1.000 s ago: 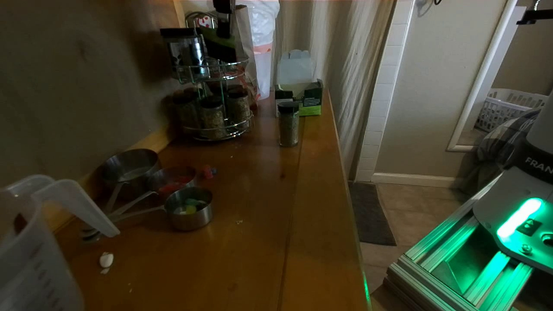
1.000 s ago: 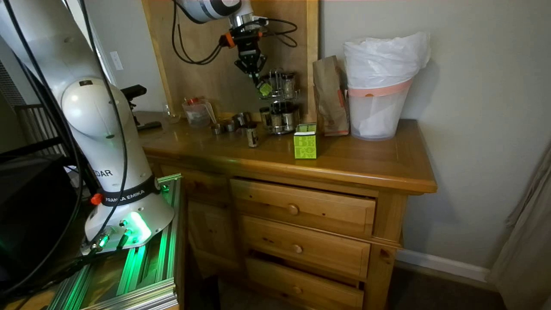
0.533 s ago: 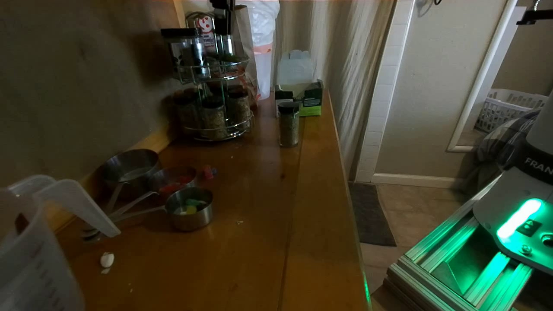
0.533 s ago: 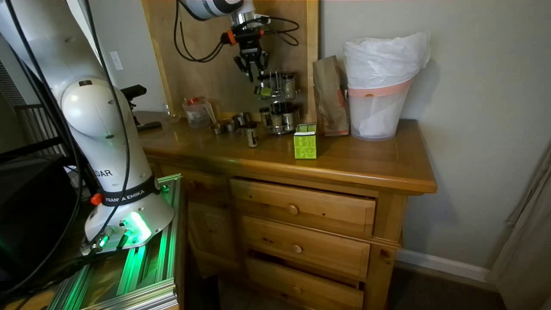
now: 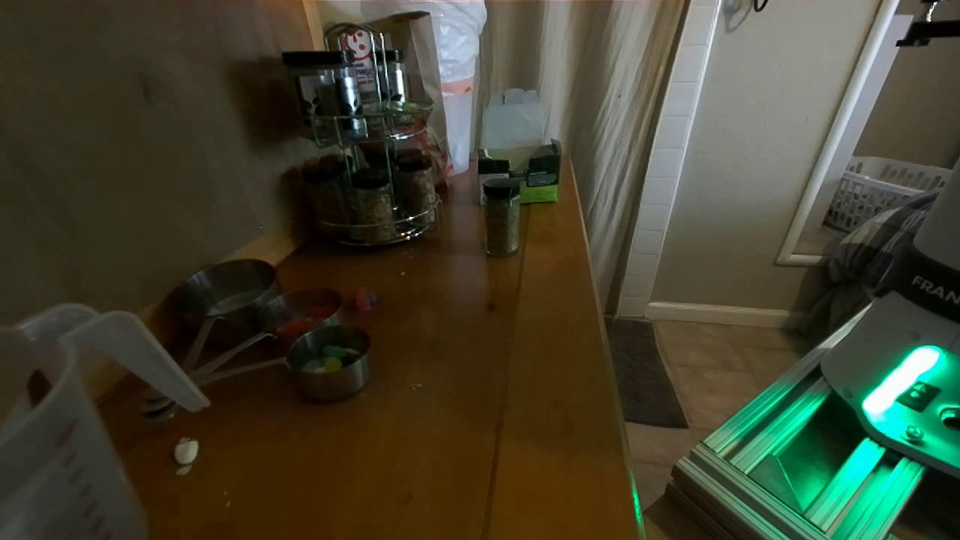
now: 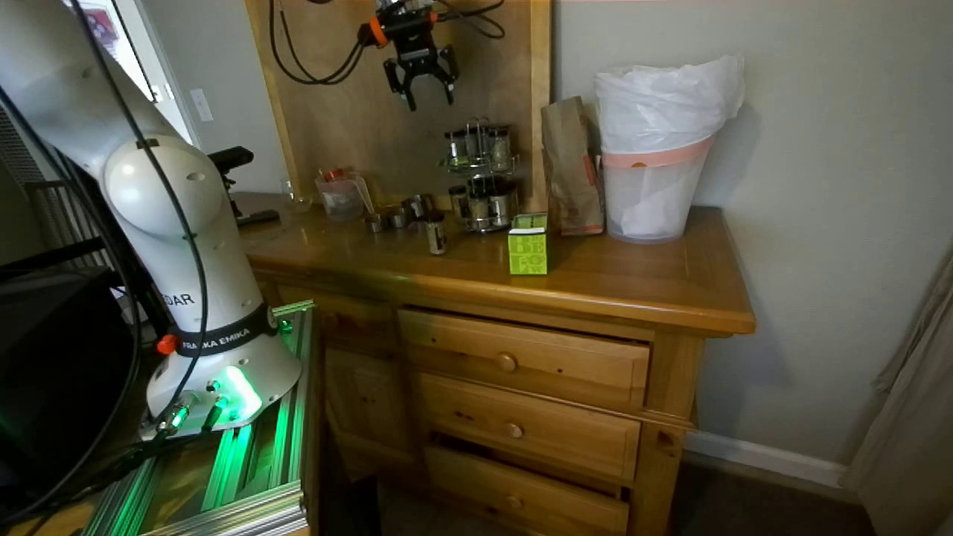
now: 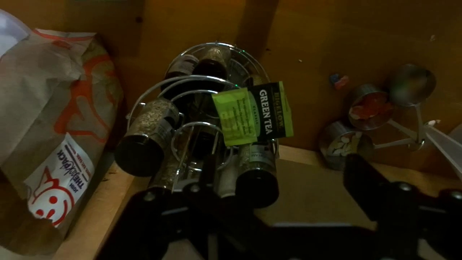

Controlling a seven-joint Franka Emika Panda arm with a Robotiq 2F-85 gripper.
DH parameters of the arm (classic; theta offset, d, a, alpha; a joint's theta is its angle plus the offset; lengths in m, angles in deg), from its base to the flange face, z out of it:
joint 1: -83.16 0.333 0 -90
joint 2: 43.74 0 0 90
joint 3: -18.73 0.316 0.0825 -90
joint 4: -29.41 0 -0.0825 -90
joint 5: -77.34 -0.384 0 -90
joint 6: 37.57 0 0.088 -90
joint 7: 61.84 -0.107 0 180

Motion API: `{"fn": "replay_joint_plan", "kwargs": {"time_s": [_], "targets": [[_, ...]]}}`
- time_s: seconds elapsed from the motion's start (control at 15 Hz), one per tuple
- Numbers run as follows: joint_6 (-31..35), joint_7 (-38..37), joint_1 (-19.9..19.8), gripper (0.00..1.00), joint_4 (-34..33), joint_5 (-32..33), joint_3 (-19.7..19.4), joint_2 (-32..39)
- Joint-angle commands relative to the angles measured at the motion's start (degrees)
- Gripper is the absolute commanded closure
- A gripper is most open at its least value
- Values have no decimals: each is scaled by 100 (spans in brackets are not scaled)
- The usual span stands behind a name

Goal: Remove one green sachet from the box and put it on the silver stand.

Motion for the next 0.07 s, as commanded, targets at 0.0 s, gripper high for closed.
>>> {"fn": "replay_joint_plan", "kwargs": {"time_s": [0.0], "targets": [[55, 87, 61, 0, 144, -34, -112, -188]]}}
